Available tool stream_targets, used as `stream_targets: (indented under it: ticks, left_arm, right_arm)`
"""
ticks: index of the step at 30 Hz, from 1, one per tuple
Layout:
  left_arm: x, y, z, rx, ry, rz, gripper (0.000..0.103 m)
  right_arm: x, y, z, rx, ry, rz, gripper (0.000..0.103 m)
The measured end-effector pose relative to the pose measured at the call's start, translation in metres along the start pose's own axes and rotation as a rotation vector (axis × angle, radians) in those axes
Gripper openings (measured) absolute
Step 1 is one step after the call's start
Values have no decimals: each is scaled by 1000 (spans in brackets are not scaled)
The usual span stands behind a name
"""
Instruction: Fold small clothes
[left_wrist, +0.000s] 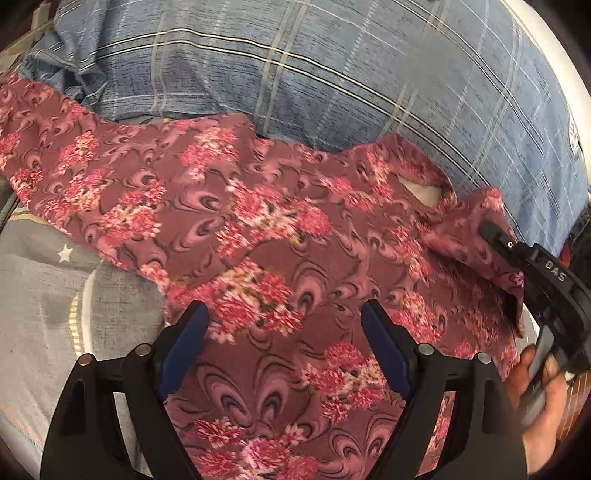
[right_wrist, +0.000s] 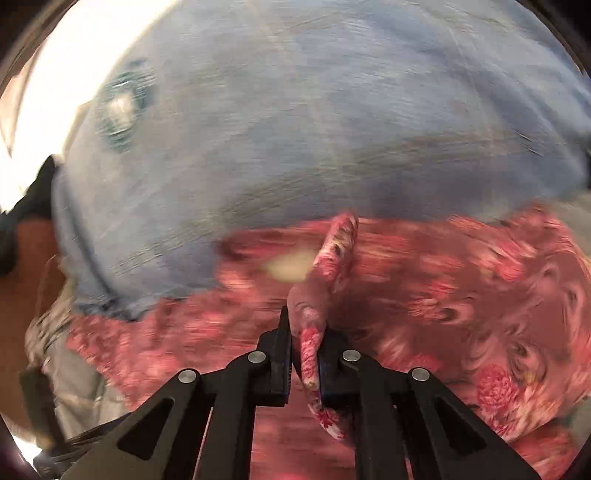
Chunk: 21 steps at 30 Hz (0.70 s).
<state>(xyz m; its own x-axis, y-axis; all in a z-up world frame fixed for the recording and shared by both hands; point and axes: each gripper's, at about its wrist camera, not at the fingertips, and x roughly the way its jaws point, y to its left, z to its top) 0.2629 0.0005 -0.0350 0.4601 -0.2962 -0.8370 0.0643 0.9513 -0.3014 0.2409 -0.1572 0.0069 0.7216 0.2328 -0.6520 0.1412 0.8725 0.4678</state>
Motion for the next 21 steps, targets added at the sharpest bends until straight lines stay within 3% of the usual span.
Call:
stream_targets:
  ticks: [2,5,7,10,15,19,21]
  left_arm:
    - [0,8,2,-27,0,6,85]
    - [1,16,3,-62,8,-13,85]
    - [1,19,4,-72,12,-27,85]
    - [0,18,2,-66,14,-52,85]
    - [0,12,-4,-77,33,-176,85]
    - [7,2,-6,-76,52,-238,85]
    - [13,-2,-5,-87,55,-225,85]
  right_arm:
    - [14,26,-4,-33,36,61,8]
    - [38,56,-24,-54,156,103,19]
    - [47,64,-41,-37,258,134,29]
    - [32,61,-58,-20,303,161,33]
    - [-38,15,-65,37,221,138,44]
    - [-100,-58,-56,169,80,28,45]
    - [-123,-93,-51,255,12,-32,45]
